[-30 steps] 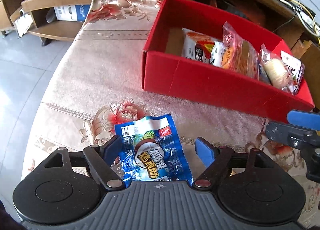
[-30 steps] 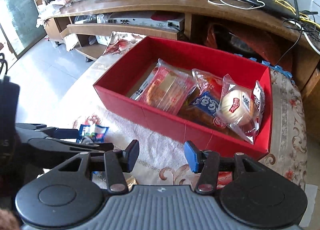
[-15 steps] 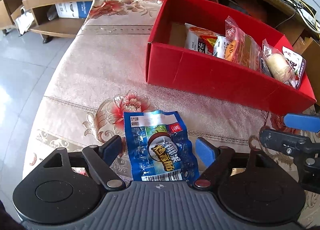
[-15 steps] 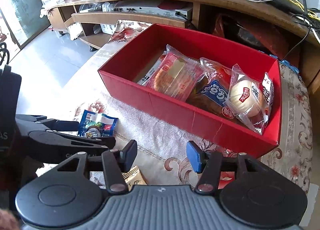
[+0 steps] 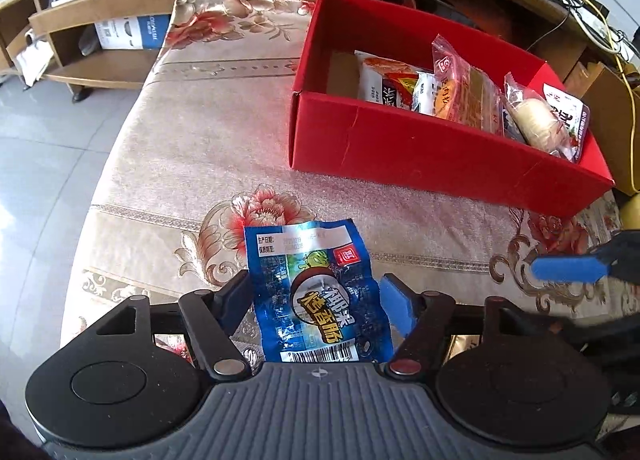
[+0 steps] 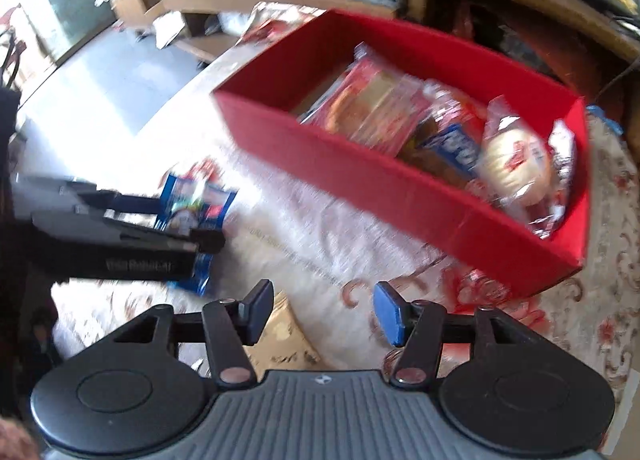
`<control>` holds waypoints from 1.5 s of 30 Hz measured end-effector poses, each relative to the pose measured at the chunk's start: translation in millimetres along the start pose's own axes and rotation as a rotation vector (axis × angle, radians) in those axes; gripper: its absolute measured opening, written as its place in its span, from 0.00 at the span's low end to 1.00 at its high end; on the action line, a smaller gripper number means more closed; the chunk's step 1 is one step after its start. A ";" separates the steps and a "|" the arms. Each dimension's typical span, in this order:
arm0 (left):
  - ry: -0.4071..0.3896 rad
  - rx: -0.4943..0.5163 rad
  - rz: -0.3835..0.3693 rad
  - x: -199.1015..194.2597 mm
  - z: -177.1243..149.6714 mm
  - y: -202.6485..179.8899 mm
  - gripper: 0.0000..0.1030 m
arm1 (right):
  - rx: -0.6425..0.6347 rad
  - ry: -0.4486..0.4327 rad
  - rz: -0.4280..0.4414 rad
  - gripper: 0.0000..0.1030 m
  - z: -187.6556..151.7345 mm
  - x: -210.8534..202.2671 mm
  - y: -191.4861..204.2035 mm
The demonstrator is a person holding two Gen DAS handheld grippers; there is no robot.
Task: Organize snacks
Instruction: 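Grasp the blue sausage packet with the left tool while the right tool grasps the gold packet, then carry both packets up over the red box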
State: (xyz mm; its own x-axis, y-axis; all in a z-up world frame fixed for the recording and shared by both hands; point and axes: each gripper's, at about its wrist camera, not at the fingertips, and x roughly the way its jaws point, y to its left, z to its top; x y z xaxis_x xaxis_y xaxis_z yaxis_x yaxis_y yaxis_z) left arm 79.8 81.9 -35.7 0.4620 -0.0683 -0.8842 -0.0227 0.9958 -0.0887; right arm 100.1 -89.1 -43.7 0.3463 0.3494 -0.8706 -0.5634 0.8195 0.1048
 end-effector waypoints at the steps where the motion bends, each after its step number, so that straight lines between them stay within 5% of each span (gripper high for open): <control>1: 0.003 -0.001 -0.012 -0.2 -0.6 1.4 0.72 | -0.022 0.014 0.009 0.51 -1.6 2.8 2.6; 7: 0.019 0.012 -0.057 -0.2 -4.2 7.4 0.73 | -0.109 0.089 0.071 0.52 -8.9 23.4 11.7; 10: 0.022 0.013 -0.063 1.5 -5.1 8.7 0.73 | -0.151 0.094 0.085 0.67 -10.7 30.4 19.0; 13: 0.023 0.028 -0.056 2.4 -5.0 5.3 0.74 | -0.193 0.089 0.044 0.69 -14.1 34.3 28.5; 16: 0.023 0.046 -0.047 2.8 -5.9 3.0 0.74 | -0.227 0.069 -0.017 0.65 -20.8 34.1 38.6; 20: 0.025 0.039 -0.051 1.8 -6.1 6.3 0.72 | -0.175 0.063 -0.035 0.40 -22.0 25.7 32.4; 22: 0.027 0.035 -0.055 0.6 -6.6 8.2 0.68 | -0.147 0.065 -0.044 0.37 -23.9 17.5 27.7; 26: 0.026 0.048 -0.048 0.6 -9.5 4.5 0.66 | -0.093 0.067 -0.058 0.36 -30.5 9.5 17.9; 31: 0.007 0.047 -0.017 7.3 -6.4 -3.7 0.78 | -0.011 0.040 -0.112 0.36 -34.1 2.2 2.1; 45: 0.021 0.059 0.054 -1.4 -23.5 -0.4 0.74 | 0.044 0.045 -0.156 0.39 -31.4 10.9 -3.7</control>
State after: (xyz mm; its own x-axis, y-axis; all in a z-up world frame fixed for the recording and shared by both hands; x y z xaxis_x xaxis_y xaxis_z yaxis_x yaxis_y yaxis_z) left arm 58.4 80.2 -45.2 0.4432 -0.0149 -0.8963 0.0058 0.9999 -0.0138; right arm 82.4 -102.5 -68.7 0.3927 0.1970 -0.8983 -0.4719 0.8816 -0.0130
